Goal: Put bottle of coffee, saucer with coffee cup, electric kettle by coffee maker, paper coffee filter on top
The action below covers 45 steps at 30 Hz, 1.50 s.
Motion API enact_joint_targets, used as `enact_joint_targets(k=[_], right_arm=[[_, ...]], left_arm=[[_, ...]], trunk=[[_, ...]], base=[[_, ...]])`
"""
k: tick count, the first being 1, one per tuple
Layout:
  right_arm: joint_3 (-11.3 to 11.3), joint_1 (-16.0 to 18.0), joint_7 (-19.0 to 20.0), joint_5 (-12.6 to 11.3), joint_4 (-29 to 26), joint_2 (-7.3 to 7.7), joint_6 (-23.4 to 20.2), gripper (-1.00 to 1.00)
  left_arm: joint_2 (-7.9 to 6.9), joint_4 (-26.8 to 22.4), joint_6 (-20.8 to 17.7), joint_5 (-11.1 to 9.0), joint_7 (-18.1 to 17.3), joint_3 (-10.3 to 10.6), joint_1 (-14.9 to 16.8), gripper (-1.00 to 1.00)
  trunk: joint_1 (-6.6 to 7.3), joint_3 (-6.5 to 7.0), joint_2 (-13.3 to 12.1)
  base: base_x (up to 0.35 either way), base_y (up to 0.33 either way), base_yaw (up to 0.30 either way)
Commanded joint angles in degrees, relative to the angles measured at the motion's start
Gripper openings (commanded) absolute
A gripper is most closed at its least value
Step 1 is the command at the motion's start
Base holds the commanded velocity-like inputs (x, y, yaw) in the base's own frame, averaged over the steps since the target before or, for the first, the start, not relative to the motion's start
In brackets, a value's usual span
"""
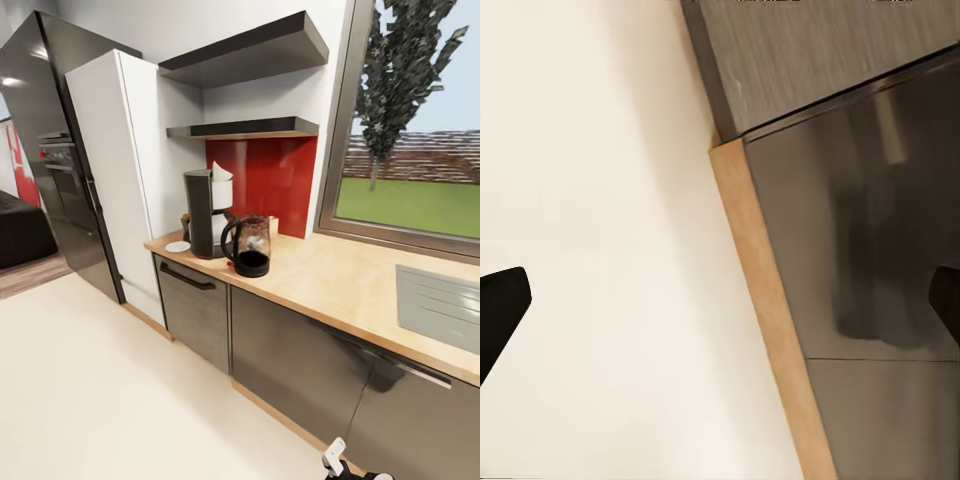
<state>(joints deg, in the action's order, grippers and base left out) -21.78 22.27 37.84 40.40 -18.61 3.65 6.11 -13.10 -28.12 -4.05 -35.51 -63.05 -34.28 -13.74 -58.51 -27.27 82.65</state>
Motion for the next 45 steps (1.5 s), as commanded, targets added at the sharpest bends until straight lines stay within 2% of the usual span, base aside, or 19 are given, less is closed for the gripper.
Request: enact_joint_targets(k=[1,10,14,16,21,32,33,34,35,36,37,39,40,42,43,45], right_arm=[[-0.45,0.04,0.24,0.65,0.01,-0.03,0.41,1.0],[-0.45,0.05,-0.14,3.68,0.07,-0.65,0.39,1.0],[-0.45,0.05,-1.18,4.1,0.07,-0.85,0.39,1.0],[-0.4,0.05,-3.01,4.22,0.75,-1.14,0.39,1.0],[-0.34,0.05,-4.01,6.87,2.6,-1.27,0.44,1.0],[-0.23,0.05,-3.64,7.58,2.77,-1.3,0.49,1.0],[-0.19,0.19,-0.36,7.59,1.55,-3.88,0.41,1.0],[-0.19,0.25,2.58,7.57,-0.05,-4.44,0.39,1.0],[-0.26,0.31,18.39,7.38,-12.67,-7.56,-1.78,1.0],[-0.27,0.31,20.61,7.33,-14.9,-7.98,-2.96,1.0],[-0.24,0.32,26.62,7.21,-21.76,-8.95,-8.16,1.0],[-0.22,0.32,30.16,7.16,-26.62,-9.49,-12.07,1.0],[-0.19,0.32,33.25,7.1,-31.54,-9.98,-15.62,1.0],[0.19,0.37,35.6,7.06,-36.3,-10.33,-18.75,1.0],[1.45,0.46,37.15,6.81,-40.74,-10.57,-21.75,1.0],[3.84,0.54,38.14,5.94,-45.13,-10.75,-25.06,1.0]], left_arm=[[0.01,-0.09,-0.43,-0.26,-0.15,0.0,-0.03,1.0],[0.01,-0.06,-0.43,-0.26,-0.16,-0.05,-0.04,1.0],[0.01,-0.02,-0.43,-0.26,-0.15,-0.08,-0.01,1.0],[0.01,0.04,-0.43,-0.26,-0.15,-0.08,0.01,1.0],[0.07,0.08,-0.43,-0.26,-0.15,-0.09,-0.03,1.0],[0.1,0.08,-0.43,-0.26,-0.15,-0.12,-0.02,1.0],[0.91,0.16,-0.43,-0.26,-0.15,-0.19,0.0,1.0],[1.31,0.15,-0.43,-0.26,-0.15,-0.19,-0.01,1.0],[1.95,0.17,-0.43,-0.26,-0.15,-0.23,0.01,1.0],[1.98,0.17,-0.43,-0.26,-0.15,-0.24,0.0,1.0],[2.05,0.17,-0.43,-0.26,-0.15,-0.29,-0.02,1.0],[2.07,0.2,-0.43,-0.26,-0.15,-0.31,-0.02,1.0],[2.09,0.22,-0.43,-0.26,-0.15,-0.33,-0.02,1.0],[2.1,0.24,-0.43,-0.26,-0.15,-0.33,0.0,1.0],[2.11,0.24,-0.43,-0.26,-0.15,-0.34,0.01,1.0],[2.11,0.25,-0.43,-0.26,-0.15,-0.34,0.01,1.0]], trunk=[[0.0,-0.05,0.03],[0.0,-0.05,0.03],[0.0,-0.05,0.03],[0.0,-0.05,0.03],[0.0,-0.05,0.03],[0.0,-0.05,0.03],[0.0,-0.05,0.03],[0.0,-0.05,0.03],[0.0,-0.05,0.03],[0.0,-0.05,0.03],[0.0,-0.05,0.03],[0.0,-0.05,0.03],[0.0,-0.05,0.03],[0.0,-0.05,0.03],[0.0,-0.05,0.03],[0.0,-0.05,0.03]], base=[[0.0,-0.308,0.252],[0.0,-0.254,0.269],[0.0,-0.05,0.273],[0.0,0.032,0.259],[0.0,0.132,0.065],[0.0,0.013,0.006],[0.0,0.0,0.0],[0.0,0.0,0.0],[0.0,0.0,0.0],[0.0,0.0,0.0],[0.0,0.0,0.0],[0.0,0.0,0.0],[0.0,0.0,0.0],[0.0,0.0,0.0],[0.0,0.0,0.0],[0.0,0.0,0.0]])
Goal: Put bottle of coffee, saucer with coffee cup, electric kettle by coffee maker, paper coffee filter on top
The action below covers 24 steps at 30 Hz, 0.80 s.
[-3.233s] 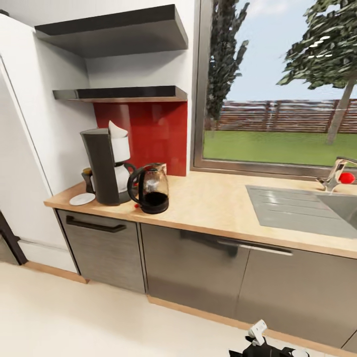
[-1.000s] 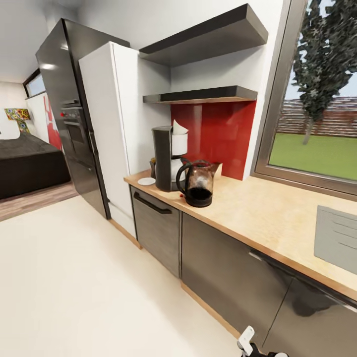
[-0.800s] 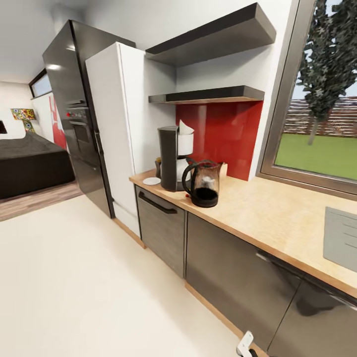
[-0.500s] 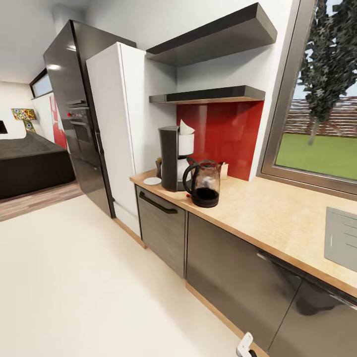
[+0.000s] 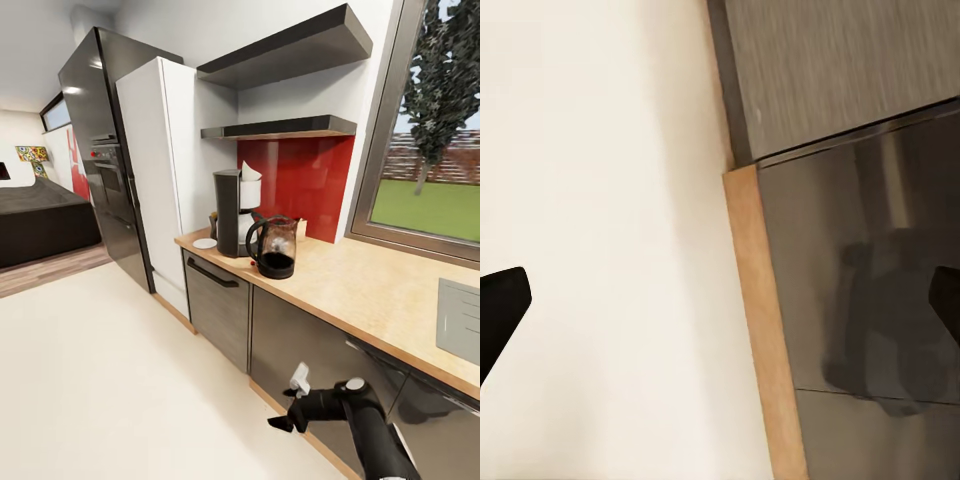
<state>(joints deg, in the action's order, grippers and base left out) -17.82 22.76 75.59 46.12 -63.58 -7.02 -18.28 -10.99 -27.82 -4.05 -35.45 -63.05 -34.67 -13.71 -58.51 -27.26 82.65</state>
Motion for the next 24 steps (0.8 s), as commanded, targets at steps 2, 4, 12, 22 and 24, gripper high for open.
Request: enact_joint_targets(k=[2,4,12,22,24], right_arm=[[4.53,0.13,1.23,-2.48,-6.46,-0.2,-6.47,1.0],[7.4,0.28,1.54,-4.55,-10.08,-0.17,-10.35,1.0],[12.54,9.21,2.24,-8.63,-19.41,0.39,-24.87,1.0],[13.08,36.98,5.38,-8.76,-20.01,12.5,-38.49,1.0],[13.08,40.21,5.5,-8.63,-19.06,14.91,-38.71,1.0]], left_arm=[[0.0,-0.04,-0.43,-0.32,-0.14,0.05,-0.04,1.0],[0.0,-0.04,-0.43,-0.32,-0.14,0.05,-0.03,1.0],[0.0,-0.04,-0.43,-0.32,-0.14,-0.06,-0.01,1.0],[0.0,-0.05,-0.43,-0.32,-0.14,-0.51,-0.01,1.0],[0.0,-0.04,-0.43,-0.32,-0.14,-0.5,-0.01,1.0]], trunk=[[0.0,-0.05,0.03],[0.0,-0.05,0.03],[0.0,-0.05,0.03],[0.0,-0.05,0.03],[0.0,-0.05,0.03]], base=[[0.0,0.0,0.0],[0.0,0.0,0.0],[0.0,0.0,0.0],[0.0,0.0,0.0],[0.0,0.0,0.0]])
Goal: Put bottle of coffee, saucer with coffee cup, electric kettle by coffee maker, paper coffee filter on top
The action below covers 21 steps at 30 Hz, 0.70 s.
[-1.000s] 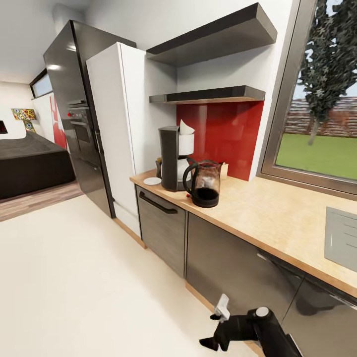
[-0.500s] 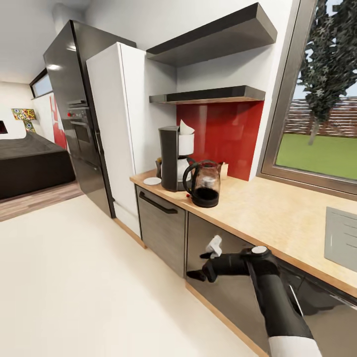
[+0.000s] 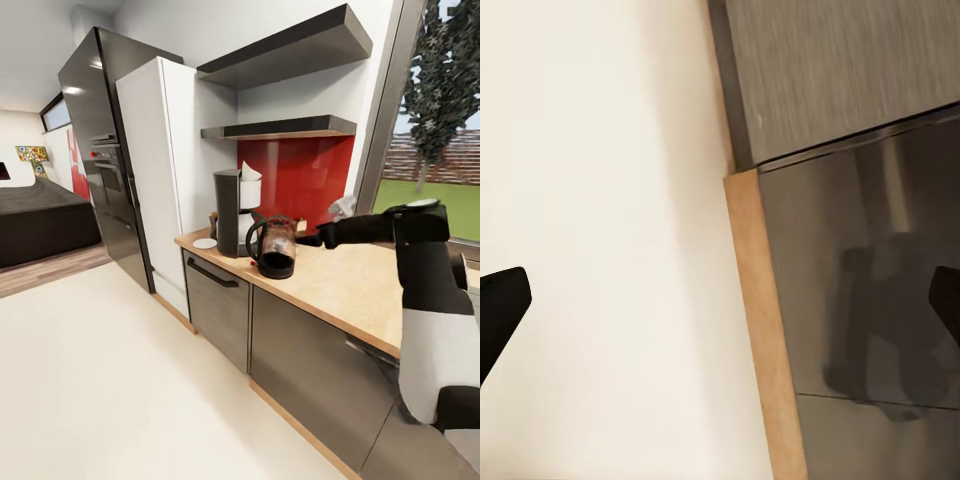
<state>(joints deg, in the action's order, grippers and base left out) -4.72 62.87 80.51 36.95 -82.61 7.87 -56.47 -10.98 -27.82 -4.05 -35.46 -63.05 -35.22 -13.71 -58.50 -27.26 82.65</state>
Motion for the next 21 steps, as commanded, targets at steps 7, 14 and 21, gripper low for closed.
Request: enact_joint_targets(k=[7,14,21], right_arm=[[0.09,12.03,-5.4,6.14,16.03,15.36,-0.06,1.0],[0.36,16.75,-11.65,11.44,30.99,16.11,5.33,1.0],[3.48,17.72,-12.13,12.31,34.31,16.12,6.97,1.0]], left_arm=[[0.0,-0.08,-0.5,-0.31,-0.07,0.39,-0.02,1.0],[0.07,-0.11,-0.52,-0.36,-0.06,0.34,-0.03,1.0],[0.65,-0.12,-0.52,-0.39,-0.05,0.42,-0.03,1.0]], trunk=[[0.0,-0.06,0.03],[0.0,-0.06,0.03],[0.0,-0.06,0.03]], base=[[0.003,-0.016,0.0],[0.111,-0.164,0.0],[0.102,-0.1,0.012]])
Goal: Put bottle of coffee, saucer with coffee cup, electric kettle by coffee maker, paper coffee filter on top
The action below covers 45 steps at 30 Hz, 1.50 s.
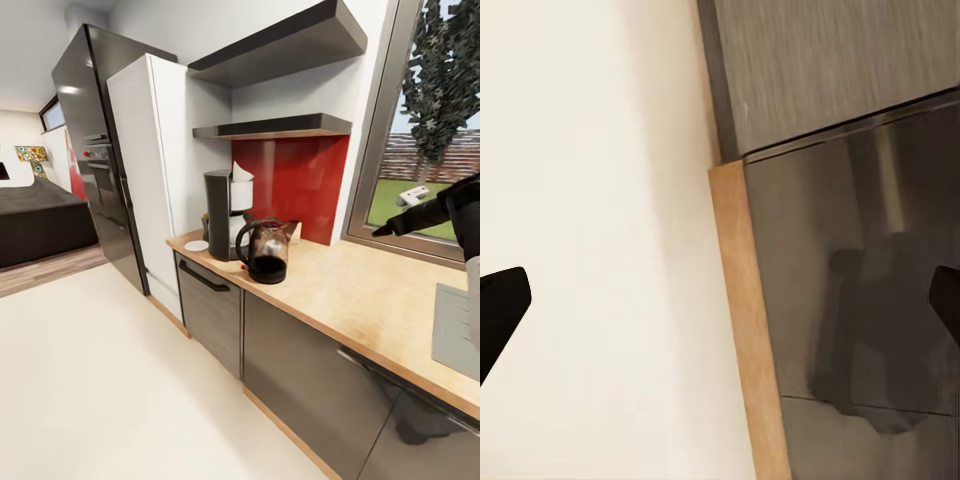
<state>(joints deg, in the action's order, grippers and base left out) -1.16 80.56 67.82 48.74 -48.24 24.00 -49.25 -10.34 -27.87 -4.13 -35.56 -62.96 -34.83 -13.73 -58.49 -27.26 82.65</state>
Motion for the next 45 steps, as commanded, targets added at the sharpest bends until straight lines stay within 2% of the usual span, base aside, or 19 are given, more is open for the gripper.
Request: enact_joint_targets(k=[1,6,14,23,29,45], right_arm=[[0.24,0.06,0.56,0.53,0.0,-0.01,-0.21,1.0],[1.37,0.12,0.56,0.54,0.21,-0.14,-0.15,1.0],[1.58,0.13,0.56,0.48,0.25,-0.25,-0.14,1.0],[1.52,0.0,0.48,0.56,0.25,-0.27,-0.06,1.0],[1.44,-0.33,0.47,0.56,0.26,-1.11,-0.05,1.0],[1.42,-0.47,0.47,0.53,0.31,-1.21,-0.03,1.0]], left_arm=[[0.05,-0.07,-0.44,-0.3,-0.15,0.03,-0.01,1.0],[0.2,-0.08,-0.44,-0.3,-0.15,0.01,-0.01,1.0],[0.23,-0.08,-0.44,-0.28,-0.15,0.07,-0.03,1.0],[0.23,-0.08,-0.44,-0.3,-0.15,0.02,0.0,1.0],[0.23,-0.08,-0.44,-0.3,-0.15,-0.05,-0.02,1.0],[0.23,-0.08,-0.39,-0.29,-0.15,-0.14,-0.02,1.0]], trunk=[[-0.02,-0.05,0.03],[-0.02,-0.05,0.03],[-0.02,-0.05,0.03],[-0.02,-0.05,0.03],[-0.02,-0.05,0.03],[-0.02,-0.05,0.03]], base=[[0.169,-0.14,0.115],[0.084,-0.069,0.2],[0.092,-0.084,0.208],[0.111,-0.092,0.016],[0.169,-0.051,0.0],[0.151,-0.001,0.0]])
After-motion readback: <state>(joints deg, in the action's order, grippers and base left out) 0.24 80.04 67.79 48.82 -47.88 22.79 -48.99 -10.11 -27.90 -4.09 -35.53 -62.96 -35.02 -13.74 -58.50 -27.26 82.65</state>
